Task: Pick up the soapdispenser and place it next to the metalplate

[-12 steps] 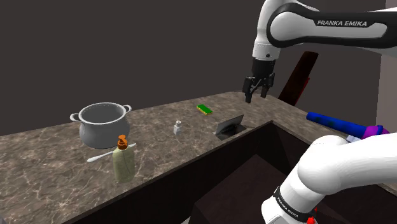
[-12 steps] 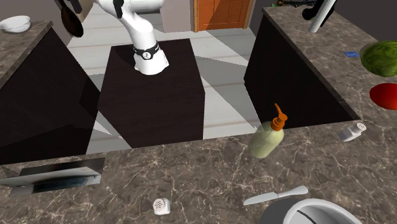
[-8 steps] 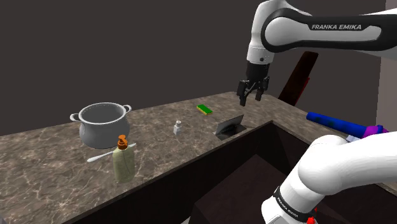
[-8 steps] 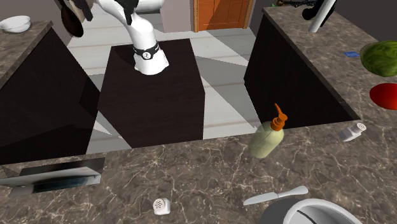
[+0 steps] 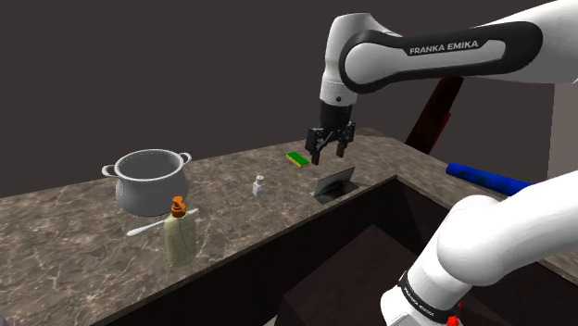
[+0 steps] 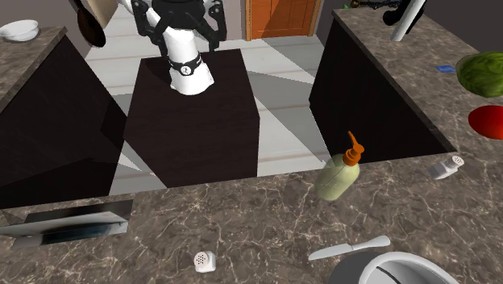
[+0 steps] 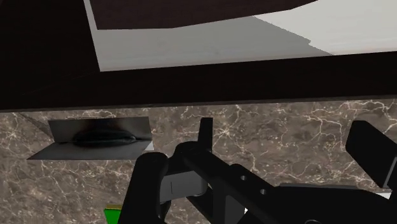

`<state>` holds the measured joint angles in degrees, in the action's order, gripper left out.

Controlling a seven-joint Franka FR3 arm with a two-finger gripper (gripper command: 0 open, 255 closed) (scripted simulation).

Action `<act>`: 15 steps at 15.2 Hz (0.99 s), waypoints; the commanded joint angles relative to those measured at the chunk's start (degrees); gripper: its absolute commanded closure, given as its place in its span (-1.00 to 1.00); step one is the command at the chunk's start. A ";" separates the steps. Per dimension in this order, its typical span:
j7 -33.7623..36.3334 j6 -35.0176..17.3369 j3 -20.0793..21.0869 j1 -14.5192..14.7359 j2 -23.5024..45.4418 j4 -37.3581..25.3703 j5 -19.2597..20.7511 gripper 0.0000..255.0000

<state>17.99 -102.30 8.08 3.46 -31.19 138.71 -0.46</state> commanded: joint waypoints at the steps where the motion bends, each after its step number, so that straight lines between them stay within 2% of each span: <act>1: 1.78 -2.61 1.51 0.74 2.50 -0.39 -0.96 -1.00; 8: 8.49 -10.89 6.96 2.86 13.82 -5.08 -2.35 -1.00; 15: 15.91 -17.24 11.65 4.65 26.67 -13.02 -0.15 -1.00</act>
<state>33.02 -118.31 19.30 7.98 -6.52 126.69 -1.15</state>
